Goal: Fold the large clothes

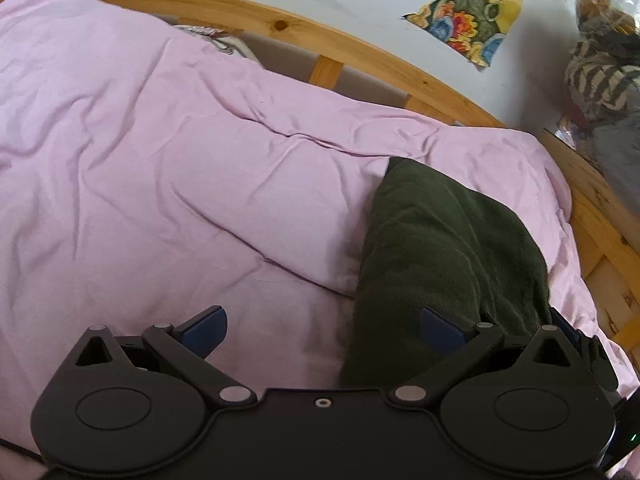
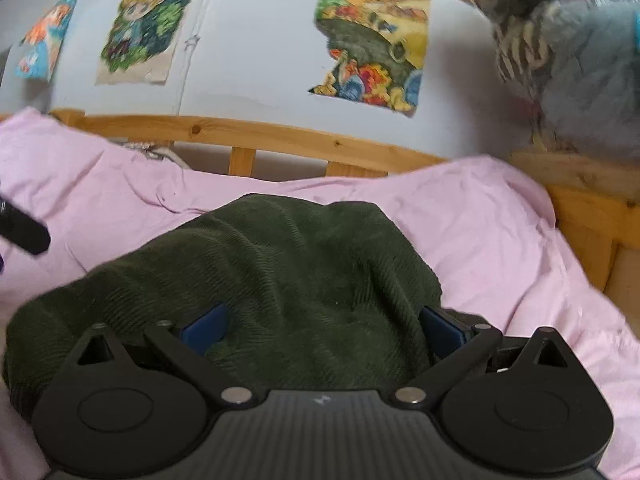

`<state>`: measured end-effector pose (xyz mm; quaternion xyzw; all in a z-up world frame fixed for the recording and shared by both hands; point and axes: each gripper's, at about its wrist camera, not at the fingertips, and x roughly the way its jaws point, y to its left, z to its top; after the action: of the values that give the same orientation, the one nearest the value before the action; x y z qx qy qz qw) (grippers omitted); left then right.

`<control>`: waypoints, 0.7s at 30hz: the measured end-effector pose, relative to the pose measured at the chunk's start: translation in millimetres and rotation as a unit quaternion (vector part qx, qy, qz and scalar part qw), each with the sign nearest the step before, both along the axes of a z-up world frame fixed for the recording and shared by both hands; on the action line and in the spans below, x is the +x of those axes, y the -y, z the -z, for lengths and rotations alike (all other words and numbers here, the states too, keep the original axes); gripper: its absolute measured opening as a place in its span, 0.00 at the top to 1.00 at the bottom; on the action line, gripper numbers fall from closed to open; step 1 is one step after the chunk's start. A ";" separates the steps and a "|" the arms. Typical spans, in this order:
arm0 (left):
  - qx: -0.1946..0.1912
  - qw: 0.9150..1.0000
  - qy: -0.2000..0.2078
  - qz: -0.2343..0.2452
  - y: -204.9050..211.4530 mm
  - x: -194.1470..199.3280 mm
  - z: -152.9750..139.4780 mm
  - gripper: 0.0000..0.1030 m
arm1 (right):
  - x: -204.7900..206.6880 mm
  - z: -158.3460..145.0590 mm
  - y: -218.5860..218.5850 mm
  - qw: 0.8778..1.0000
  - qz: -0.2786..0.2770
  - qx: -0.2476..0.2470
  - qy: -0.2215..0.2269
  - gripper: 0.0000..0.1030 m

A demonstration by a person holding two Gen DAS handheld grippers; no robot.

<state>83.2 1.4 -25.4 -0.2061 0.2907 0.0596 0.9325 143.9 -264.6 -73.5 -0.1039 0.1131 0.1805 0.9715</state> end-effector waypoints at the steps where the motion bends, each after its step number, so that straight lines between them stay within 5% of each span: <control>1: 0.004 1.000 0.001 0.004 3.9 -1.4 -1.9 0.01 | -1.4 -4.8 4.2 1.000 0.001 0.004 -0.009 0.00; 8: 0.060 0.998 -0.004 0.021 21.8 -7.0 -13.4 0.01 | -40.2 -36.0 12.3 0.999 -0.023 0.003 0.040 0.00; 14: 0.072 0.997 -0.019 0.008 22.2 -3.7 -21.8 0.01 | -56.6 -22.3 -20.9 0.989 -0.069 -0.108 0.067 0.00; 21: 0.103 0.993 -0.051 0.018 26.0 4.1 -22.0 0.01 | -26.3 -0.1 0.3 0.997 -0.061 -0.034 -0.017 0.01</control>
<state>87.3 -24.6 -3.4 -0.1002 0.3336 0.0827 0.9337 117.7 -264.9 -73.4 -0.1409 0.1291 0.2375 0.9524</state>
